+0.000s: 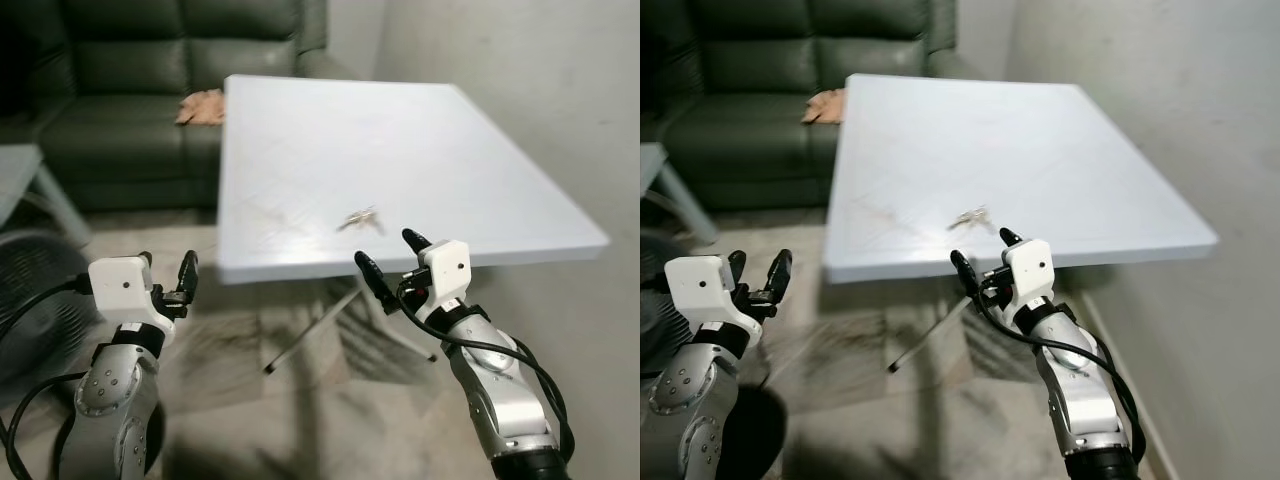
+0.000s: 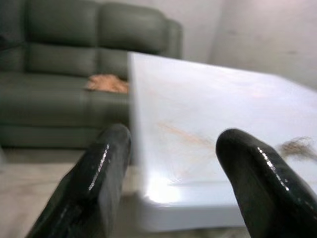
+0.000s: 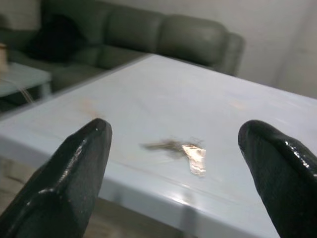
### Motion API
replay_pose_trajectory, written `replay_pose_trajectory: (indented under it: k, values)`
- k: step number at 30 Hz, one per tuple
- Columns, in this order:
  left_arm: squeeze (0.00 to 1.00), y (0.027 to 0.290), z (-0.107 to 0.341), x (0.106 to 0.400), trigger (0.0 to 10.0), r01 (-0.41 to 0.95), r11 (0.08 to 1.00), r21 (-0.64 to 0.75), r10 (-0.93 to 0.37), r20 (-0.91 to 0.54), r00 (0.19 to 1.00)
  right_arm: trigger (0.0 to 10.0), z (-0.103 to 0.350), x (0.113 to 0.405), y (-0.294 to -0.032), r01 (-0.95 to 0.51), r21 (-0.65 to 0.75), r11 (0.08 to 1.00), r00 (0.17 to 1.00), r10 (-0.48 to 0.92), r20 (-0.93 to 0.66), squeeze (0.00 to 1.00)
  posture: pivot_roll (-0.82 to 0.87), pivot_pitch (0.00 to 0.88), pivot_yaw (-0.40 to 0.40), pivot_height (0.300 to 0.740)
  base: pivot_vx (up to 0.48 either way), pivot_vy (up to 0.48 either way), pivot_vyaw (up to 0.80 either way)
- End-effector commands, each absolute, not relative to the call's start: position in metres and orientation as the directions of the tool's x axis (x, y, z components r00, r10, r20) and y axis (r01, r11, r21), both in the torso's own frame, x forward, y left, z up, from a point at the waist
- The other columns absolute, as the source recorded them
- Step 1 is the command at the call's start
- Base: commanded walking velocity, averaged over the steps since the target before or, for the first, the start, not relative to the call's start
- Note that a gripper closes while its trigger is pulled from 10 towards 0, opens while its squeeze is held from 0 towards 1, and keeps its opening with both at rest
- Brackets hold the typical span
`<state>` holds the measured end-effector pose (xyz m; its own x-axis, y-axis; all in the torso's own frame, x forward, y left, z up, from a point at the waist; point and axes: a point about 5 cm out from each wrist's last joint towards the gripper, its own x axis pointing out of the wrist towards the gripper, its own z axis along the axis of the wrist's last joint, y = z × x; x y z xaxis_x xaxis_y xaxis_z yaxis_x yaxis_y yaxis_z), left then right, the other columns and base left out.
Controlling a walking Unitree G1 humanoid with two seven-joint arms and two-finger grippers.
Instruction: Hang keys on a hook
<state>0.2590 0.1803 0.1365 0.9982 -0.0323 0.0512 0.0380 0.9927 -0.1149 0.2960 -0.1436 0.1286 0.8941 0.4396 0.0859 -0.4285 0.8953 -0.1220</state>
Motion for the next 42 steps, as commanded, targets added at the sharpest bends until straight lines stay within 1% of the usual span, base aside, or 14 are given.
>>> replay_pose_trajectory:
  k: [1,21,25,31,32,33,34,42]
  values:
    - [0.00,0.187,0.141,0.259,10.0,0.024,0.996,-0.090,-0.018,0.061,0.998,10.0,0.133,0.297,-0.138,-0.442,-0.122,0.889,0.885,0.454,0.103,0.00,-0.04,0.000,-0.058,0.740,0.416,0.000,0.00]
    - [0.00,0.186,0.143,0.259,10.0,0.017,0.995,-0.094,-0.011,0.061,0.998,10.0,0.133,0.298,-0.138,-0.452,-0.127,0.883,0.881,0.464,0.093,0.00,-0.04,0.000,-0.063,0.740,0.411,0.000,0.00]
    - [0.00,0.185,0.142,0.260,10.0,0.013,0.996,-0.091,-0.008,0.059,0.998,10.0,0.133,0.298,-0.137,-0.455,-0.130,0.881,0.880,0.467,0.090,0.00,-0.03,0.000,-0.063,0.740,0.262,0.000,0.00]
    - [0.00,0.182,0.142,0.259,10.0,0.008,0.996,-0.086,-0.002,0.068,0.998,10.0,0.133,0.298,-0.137,-0.461,-0.138,0.877,0.876,0.474,0.084,0.00,-0.03,0.000,-0.063,0.740,0.000,0.000,0.00]
    - [0.00,0.171,0.139,0.257,10.0,0.037,0.994,-0.102,-0.031,0.058,0.998,10.0,0.133,0.299,-0.136,-0.470,-0.159,0.868,0.871,0.485,0.081,0.00,-0.03,0.000,-0.064,0.740,0.000,0.000,0.80]
    - [0.00,0.171,0.139,0.257,10.0,0.037,0.994,-0.102,-0.031,0.058,0.998,10.0,0.133,0.299,-0.136,-0.470,-0.159,0.868,0.871,0.485,0.081,0.00,-0.03,0.000,-0.064,0.740,0.000,0.000,0.80]
    - [0.00,0.163,0.137,0.256,10.0,0.054,0.992,-0.112,-0.048,0.053,0.997,10.0,0.134,0.300,-0.136,-0.474,-0.167,0.865,0.868,0.491,0.079,0.00,-0.03,0.000,-0.065,0.740,0.000,0.000,0.80]
    - [0.00,0.153,0.131,0.254,10.0,0.075,0.990,-0.116,-0.072,0.033,0.997,10.0,0.134,0.301,-0.134,-0.481,-0.175,0.859,0.864,0.498,0.072,0.00,-0.03,0.000,-0.066,0.740,0.000,0.000,0.80]
